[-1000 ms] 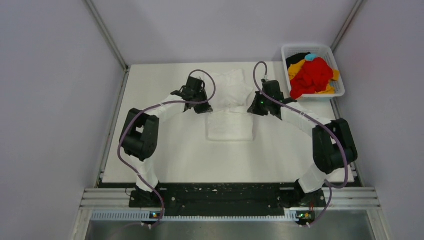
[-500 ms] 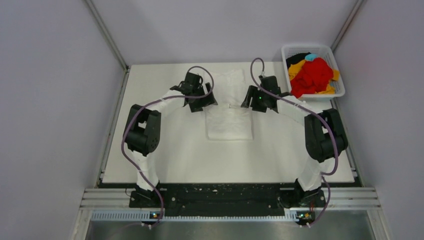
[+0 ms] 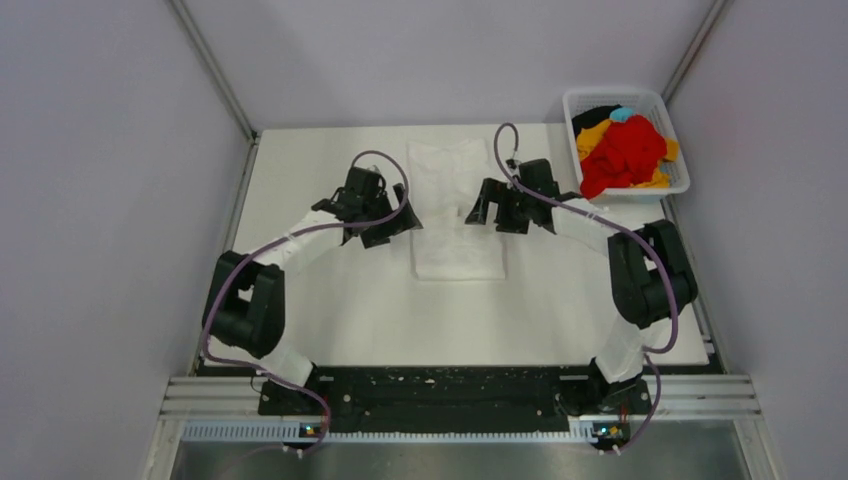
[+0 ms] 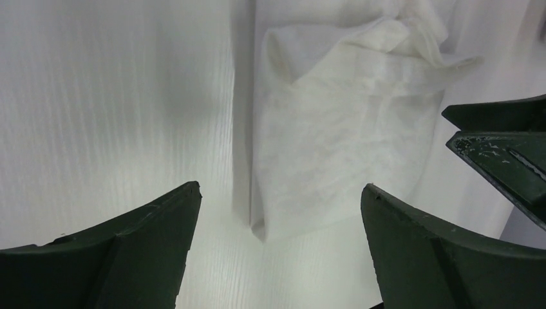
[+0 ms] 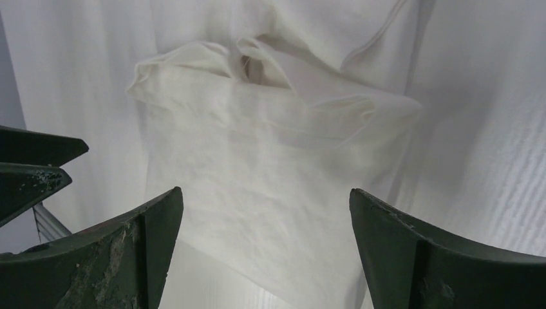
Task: Fold and stack the t-shirts
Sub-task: Fold the folded rectangular tshirt in 1/3 of the way
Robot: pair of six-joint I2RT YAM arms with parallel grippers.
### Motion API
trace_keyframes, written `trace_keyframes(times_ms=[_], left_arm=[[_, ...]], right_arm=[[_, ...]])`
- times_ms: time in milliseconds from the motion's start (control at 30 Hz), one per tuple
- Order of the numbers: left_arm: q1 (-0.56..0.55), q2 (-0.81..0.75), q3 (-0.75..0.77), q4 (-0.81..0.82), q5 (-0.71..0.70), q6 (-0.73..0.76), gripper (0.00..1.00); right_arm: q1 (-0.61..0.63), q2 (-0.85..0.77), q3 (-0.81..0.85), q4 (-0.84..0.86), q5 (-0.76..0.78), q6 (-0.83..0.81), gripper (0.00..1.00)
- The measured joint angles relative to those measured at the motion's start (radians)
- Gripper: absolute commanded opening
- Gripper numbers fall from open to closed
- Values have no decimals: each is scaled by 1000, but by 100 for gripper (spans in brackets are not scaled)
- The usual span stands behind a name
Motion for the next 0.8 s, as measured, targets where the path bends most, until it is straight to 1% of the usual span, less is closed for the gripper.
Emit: trace_keyframes(times_ms=[133,267,467,667,800], left_arm=[[0,-122,-138,5,-9,-29,99],[0,-188,-238,-7,-26,-58,99],[0,-264,-290,-20,-40,-85,99],[-3,-308,-340,14,-20,-118,99],[-14,-308,-375,25,-9,-141,99]], right_arm=[[42,6,-2,12,-27,-13,99],[79,90,64,50,-40,-17,99],[88,270,216,90,-30,10,99],[87,363,412,105,92,14,99],[83,369,491,99,135,11,99]])
